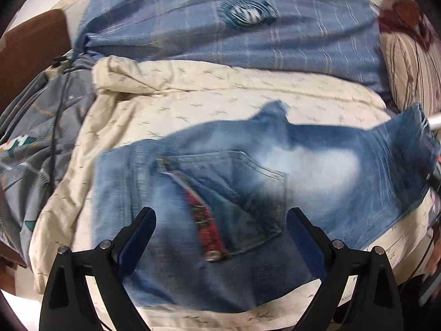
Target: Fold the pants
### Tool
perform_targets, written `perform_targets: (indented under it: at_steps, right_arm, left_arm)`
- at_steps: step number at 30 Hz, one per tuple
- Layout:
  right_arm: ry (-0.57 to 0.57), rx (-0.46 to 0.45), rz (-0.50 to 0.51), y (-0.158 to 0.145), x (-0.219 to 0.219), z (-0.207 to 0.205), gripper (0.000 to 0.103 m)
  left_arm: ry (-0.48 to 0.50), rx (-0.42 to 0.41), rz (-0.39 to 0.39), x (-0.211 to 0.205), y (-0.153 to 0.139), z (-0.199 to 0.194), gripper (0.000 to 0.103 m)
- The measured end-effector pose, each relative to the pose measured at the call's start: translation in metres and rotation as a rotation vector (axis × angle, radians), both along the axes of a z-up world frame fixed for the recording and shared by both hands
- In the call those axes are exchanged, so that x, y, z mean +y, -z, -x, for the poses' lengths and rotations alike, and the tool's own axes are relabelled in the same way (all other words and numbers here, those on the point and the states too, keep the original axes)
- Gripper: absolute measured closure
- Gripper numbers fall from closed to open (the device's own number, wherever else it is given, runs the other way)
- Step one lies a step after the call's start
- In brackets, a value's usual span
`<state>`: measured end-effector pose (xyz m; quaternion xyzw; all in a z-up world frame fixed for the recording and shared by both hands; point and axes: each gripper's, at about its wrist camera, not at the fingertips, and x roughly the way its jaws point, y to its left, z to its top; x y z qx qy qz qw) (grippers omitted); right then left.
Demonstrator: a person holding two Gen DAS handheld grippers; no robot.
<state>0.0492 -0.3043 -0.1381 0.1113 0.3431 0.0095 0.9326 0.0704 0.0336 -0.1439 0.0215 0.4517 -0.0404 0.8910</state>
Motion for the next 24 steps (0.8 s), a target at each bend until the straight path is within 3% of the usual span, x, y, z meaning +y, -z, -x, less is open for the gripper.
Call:
perform_targets:
  at_steps: [6, 10, 12, 13, 14, 16, 19, 22, 24]
  right_arm:
    - [-0.203, 0.066, -0.021, 0.02, 0.075, -0.01, 0.088]
    - [-0.257, 0.184, -0.009, 0.047, 0.117, -0.019, 0.077]
    - [-0.276, 0.194, 0.049, 0.053, 0.13, -0.019, 0.064]
    - [-0.307, 0.185, 0.041, 0.052, 0.132, -0.016, 0.035]
    - [-0.366, 0.179, -0.002, 0.05, 0.134, -0.013, 0.017]
    - [-0.454, 0.155, -0.036, 0.047, 0.141, -0.001, 0.015]
    - [-0.505, 0.096, 0.02, 0.038, 0.142, 0.011, 0.015]
    - [-0.436, 0.041, -0.088, 0.027, 0.108, 0.014, 0.015]
    - [-0.343, 0.011, -0.105, 0.023, 0.08, 0.015, 0.016]
  left_arm:
    - [-0.071, -0.022, 0.028, 0.038, -0.01, 0.005, 0.007]
    - [-0.109, -0.009, 0.04, 0.054, -0.007, 0.006, 0.007]
    - [-0.116, 0.0, 0.046, 0.058, -0.005, 0.006, 0.007]
    - [-0.115, 0.002, 0.046, 0.058, -0.004, 0.007, 0.007]
    - [-0.112, 0.002, 0.044, 0.057, -0.004, 0.008, 0.007]
    - [-0.1, -0.003, 0.038, 0.052, -0.007, 0.007, 0.007]
    - [-0.063, -0.023, 0.04, 0.038, -0.015, 0.006, 0.007]
    - [-0.003, -0.047, 0.036, 0.015, -0.026, 0.001, 0.007]
    - [0.033, -0.063, 0.027, -0.002, -0.032, -0.007, 0.007]
